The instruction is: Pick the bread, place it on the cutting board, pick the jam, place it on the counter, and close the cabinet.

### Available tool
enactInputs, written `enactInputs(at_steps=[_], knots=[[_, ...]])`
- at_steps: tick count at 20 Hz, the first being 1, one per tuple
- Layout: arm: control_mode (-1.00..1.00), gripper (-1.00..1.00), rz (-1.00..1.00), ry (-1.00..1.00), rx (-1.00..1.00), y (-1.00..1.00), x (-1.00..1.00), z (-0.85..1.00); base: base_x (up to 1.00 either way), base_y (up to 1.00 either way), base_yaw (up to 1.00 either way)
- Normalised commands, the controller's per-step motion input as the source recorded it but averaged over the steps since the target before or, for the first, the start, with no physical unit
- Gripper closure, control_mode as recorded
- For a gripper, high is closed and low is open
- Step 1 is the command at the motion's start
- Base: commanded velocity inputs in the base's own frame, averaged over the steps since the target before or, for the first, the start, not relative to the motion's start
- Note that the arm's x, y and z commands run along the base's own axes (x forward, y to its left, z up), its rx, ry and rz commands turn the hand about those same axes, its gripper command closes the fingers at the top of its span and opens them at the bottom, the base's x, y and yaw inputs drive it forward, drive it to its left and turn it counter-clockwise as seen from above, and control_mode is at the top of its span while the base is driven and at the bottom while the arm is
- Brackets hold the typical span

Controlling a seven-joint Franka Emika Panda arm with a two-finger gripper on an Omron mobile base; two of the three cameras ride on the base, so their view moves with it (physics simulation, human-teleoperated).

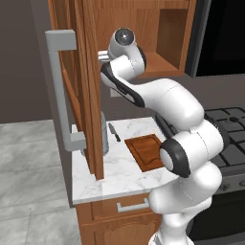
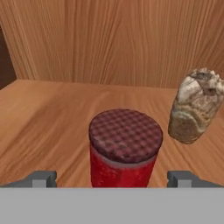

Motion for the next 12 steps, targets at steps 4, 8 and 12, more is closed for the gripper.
enactInputs(at_steps=[4, 8, 12], knots=[[-1.00, -1.00, 0.00, 0.01, 0.00, 0.00, 0.18, -0.08, 0.00, 0.00, 0.00], [-1.00, -1.00, 0.00, 0.00, 0.00, -0.03, 0.19, -0.06, 0.00, 0.00, 0.00], [-1.00, -1.00, 0.00, 0.00, 0.00, -0.04, 0.19, -0.06, 0.00, 0.00, 0.00]])
